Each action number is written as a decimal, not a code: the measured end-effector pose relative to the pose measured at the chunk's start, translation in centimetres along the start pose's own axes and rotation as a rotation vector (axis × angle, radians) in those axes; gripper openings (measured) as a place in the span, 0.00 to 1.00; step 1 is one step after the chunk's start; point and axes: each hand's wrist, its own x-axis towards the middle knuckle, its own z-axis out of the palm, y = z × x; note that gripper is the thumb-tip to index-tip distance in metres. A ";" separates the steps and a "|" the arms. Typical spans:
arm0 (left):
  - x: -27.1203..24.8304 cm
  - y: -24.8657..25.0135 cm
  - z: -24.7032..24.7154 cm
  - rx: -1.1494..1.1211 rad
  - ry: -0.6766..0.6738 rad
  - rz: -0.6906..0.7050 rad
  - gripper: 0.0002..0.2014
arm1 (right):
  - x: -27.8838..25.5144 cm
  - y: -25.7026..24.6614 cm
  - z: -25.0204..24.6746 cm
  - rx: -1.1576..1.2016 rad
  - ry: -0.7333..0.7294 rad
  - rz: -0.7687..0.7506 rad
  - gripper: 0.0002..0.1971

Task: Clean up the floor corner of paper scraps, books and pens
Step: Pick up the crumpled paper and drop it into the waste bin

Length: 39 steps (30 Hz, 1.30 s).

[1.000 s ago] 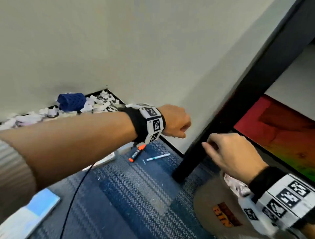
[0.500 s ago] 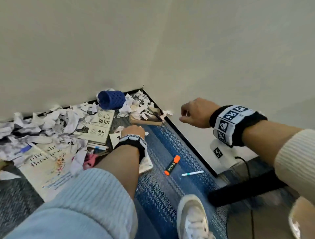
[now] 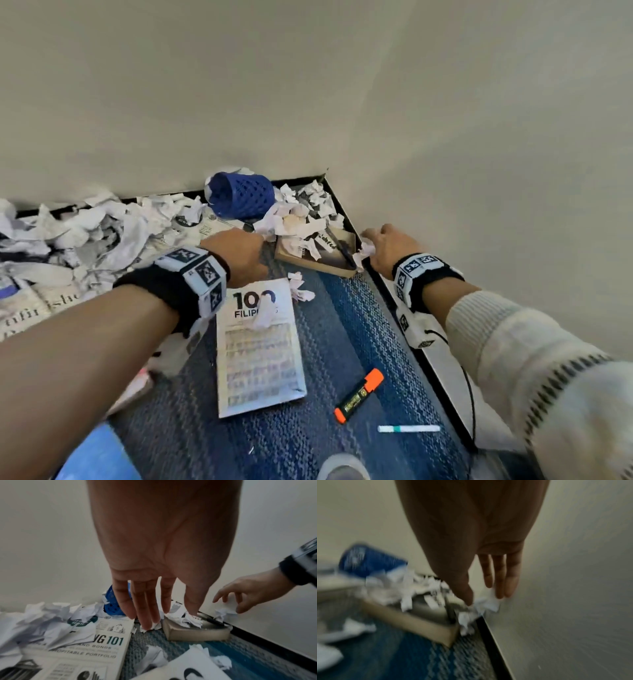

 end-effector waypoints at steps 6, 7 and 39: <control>1.2 -0.9 2.4 0.061 -0.102 -0.073 0.21 | 4.4 -0.3 3.0 -0.213 -0.032 -0.086 0.17; 1.1 -0.6 2.8 0.055 -0.092 -0.087 0.22 | 4.4 -0.2 3.0 -0.178 -0.016 -0.079 0.16; 0.4 3.4 12.4 -0.043 0.217 -0.357 0.33 | 4.4 -9.6 3.4 0.377 0.302 -0.137 0.37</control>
